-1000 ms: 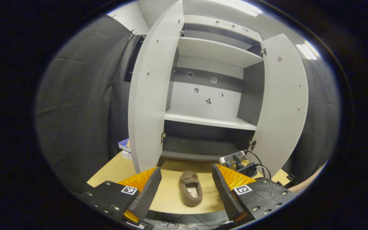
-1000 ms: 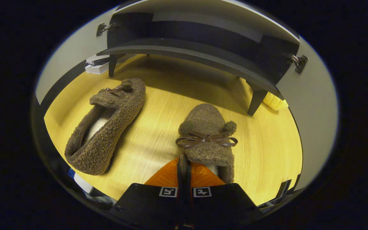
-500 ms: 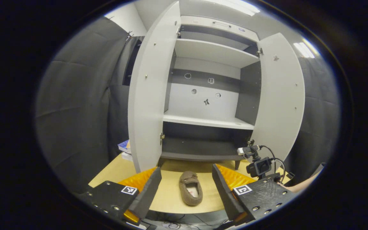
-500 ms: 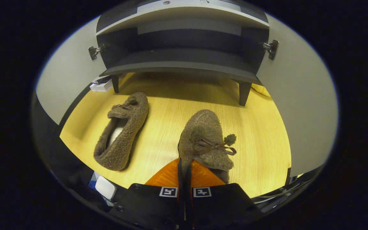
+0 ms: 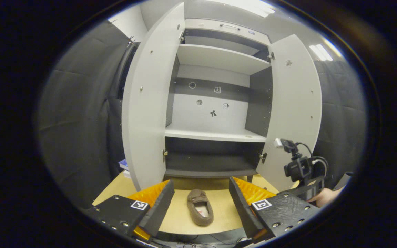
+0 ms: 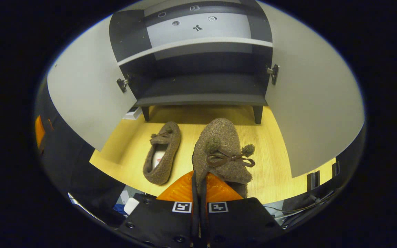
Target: Grab one shoe with the right hand and put it into the shoe cabinet, grab the other shoe with the left hand and put it into the shoe cabinet; then close the right door with the right hand and the left door with the left hand.
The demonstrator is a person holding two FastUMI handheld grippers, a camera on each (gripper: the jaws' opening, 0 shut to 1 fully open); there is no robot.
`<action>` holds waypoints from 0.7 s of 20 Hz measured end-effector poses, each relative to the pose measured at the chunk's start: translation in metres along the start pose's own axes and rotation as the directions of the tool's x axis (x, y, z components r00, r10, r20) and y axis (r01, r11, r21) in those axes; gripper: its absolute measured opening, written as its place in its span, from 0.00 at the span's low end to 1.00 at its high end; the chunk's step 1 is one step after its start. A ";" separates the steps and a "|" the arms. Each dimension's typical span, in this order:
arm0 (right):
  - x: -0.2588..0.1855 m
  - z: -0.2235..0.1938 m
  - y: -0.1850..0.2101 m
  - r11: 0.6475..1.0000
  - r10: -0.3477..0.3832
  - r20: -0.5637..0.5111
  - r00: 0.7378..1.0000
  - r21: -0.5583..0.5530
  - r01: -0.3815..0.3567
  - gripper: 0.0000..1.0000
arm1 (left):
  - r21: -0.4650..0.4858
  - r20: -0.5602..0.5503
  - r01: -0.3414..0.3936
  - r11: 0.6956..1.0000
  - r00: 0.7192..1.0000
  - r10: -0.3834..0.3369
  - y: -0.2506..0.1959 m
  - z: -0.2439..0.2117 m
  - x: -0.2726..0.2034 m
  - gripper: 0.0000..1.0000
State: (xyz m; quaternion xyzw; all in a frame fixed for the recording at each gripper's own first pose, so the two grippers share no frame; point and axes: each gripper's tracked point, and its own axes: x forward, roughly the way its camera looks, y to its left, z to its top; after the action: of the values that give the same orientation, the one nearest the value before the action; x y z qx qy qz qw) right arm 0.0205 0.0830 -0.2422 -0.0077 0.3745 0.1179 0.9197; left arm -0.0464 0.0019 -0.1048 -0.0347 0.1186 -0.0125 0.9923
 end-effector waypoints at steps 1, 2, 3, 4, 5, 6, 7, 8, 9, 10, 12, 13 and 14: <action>-0.009 0.011 0.003 1.000 0.004 0.023 1.000 -0.005 -0.004 0.04 | 0.006 -0.002 0.003 1.000 1.000 -0.003 0.000 -0.002 0.000 0.93; -0.019 0.023 0.006 1.000 0.009 0.048 0.999 -0.011 -0.009 0.04 | 0.010 -0.002 0.004 1.000 1.000 -0.004 0.001 -0.002 0.002 0.92; -0.027 0.033 0.009 1.000 0.015 0.077 0.997 -0.015 -0.014 0.04 | 0.014 0.000 0.006 1.000 1.000 -0.006 0.000 -0.001 0.002 0.92; -0.034 0.046 0.013 0.999 0.030 0.101 0.994 -0.021 -0.028 0.04 | 0.018 0.000 0.006 1.000 1.000 -0.006 0.000 -0.001 0.003 0.96; -0.038 0.058 0.019 0.999 0.046 0.117 0.992 -0.032 -0.043 0.04 | 0.021 -0.003 0.004 1.000 1.000 -0.004 0.001 -0.002 0.003 0.93; -0.044 0.071 0.022 0.998 0.059 0.132 0.989 -0.042 -0.054 0.04 | 0.017 -0.006 0.007 1.000 1.000 -0.007 0.001 -0.001 0.002 0.93; -0.049 0.084 0.025 0.997 0.070 0.149 0.986 -0.053 -0.062 0.04 | 0.011 -0.006 0.011 1.000 1.000 -0.011 -0.001 0.000 0.002 0.92; -0.055 0.098 0.028 0.996 0.080 0.167 0.983 -0.061 -0.071 0.04 | 0.008 -0.002 0.017 1.000 1.000 -0.017 -0.002 0.002 0.001 0.92; -0.060 0.111 0.032 0.995 0.090 0.184 0.979 -0.068 -0.079 0.04 | 0.012 0.004 0.018 1.000 1.000 -0.018 -0.001 0.004 0.002 0.92; -0.064 0.125 0.034 0.993 0.098 0.199 0.975 -0.078 -0.084 0.04 | 0.020 0.007 0.015 1.000 1.000 -0.016 0.000 0.006 0.003 0.93; -0.070 0.148 0.035 0.991 0.111 0.214 0.970 -0.091 -0.094 0.04 | 0.030 0.008 0.009 1.000 1.000 -0.009 0.000 0.006 0.005 0.92; -0.071 0.159 0.035 0.991 0.119 0.218 0.969 -0.081 -0.104 0.04 | 0.025 0.000 0.010 1.000 1.000 -0.010 -0.001 0.004 0.006 0.92; -0.072 0.172 0.036 0.991 0.130 0.225 0.966 -0.064 -0.118 0.04 | 0.015 -0.001 0.014 1.000 1.000 -0.014 -0.003 0.006 0.007 0.96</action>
State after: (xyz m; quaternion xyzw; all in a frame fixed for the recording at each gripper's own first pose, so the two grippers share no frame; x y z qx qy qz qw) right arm 0.0803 0.1200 -0.0661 0.0064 0.2628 0.1847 0.9470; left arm -0.0383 -0.0009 -0.1008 -0.0279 0.1188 -0.0205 0.9923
